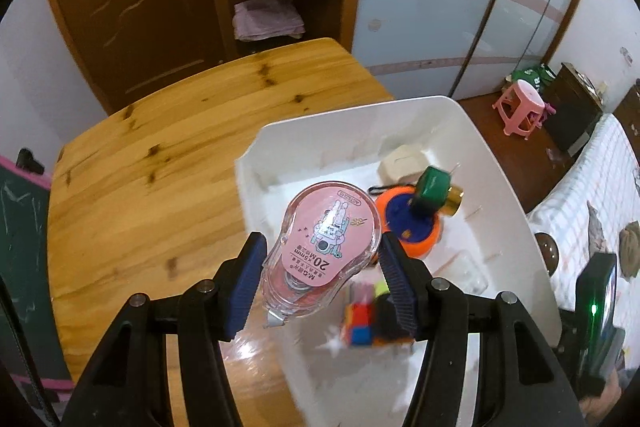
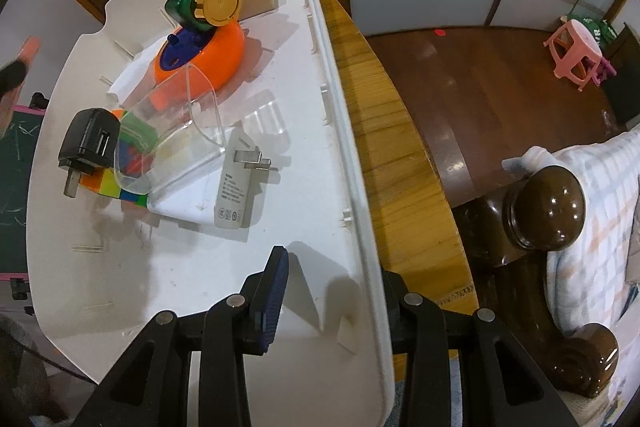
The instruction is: Organize rigid objects
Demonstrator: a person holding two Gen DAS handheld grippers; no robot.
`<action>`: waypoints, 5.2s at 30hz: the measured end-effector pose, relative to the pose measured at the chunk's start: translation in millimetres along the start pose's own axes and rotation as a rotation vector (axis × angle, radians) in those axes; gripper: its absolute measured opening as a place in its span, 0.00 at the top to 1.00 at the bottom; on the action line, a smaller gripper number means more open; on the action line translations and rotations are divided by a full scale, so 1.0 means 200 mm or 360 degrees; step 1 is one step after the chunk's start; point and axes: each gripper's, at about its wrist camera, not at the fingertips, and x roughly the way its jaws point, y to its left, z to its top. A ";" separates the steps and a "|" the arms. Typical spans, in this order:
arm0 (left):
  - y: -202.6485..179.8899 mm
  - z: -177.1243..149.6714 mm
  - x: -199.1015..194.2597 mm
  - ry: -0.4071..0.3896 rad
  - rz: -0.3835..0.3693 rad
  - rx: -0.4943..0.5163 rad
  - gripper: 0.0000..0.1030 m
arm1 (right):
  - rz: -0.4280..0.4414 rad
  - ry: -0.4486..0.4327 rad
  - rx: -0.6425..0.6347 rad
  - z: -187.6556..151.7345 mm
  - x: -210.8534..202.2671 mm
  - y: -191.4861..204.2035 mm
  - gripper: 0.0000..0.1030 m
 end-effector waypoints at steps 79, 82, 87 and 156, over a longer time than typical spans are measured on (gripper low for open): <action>0.09 -0.32 -0.27 -0.0059 0.0268 -0.0281 0.07 | -0.0090 -0.0136 -0.0007 -0.11 -0.21 0.07 0.47; 0.11 -0.38 -0.32 -0.0070 0.0303 -0.0295 0.07 | -0.0110 -0.0156 -0.0006 -0.12 -0.24 0.07 0.47; 0.16 -0.46 -0.39 -0.0085 0.0344 -0.0353 0.07 | -0.0148 -0.0218 -0.0019 -0.15 -0.32 0.08 0.47; 0.23 -0.89 -0.93 -0.0300 0.0583 -0.0548 0.07 | 0.0000 -0.0978 -0.0479 -0.53 -1.05 0.80 0.22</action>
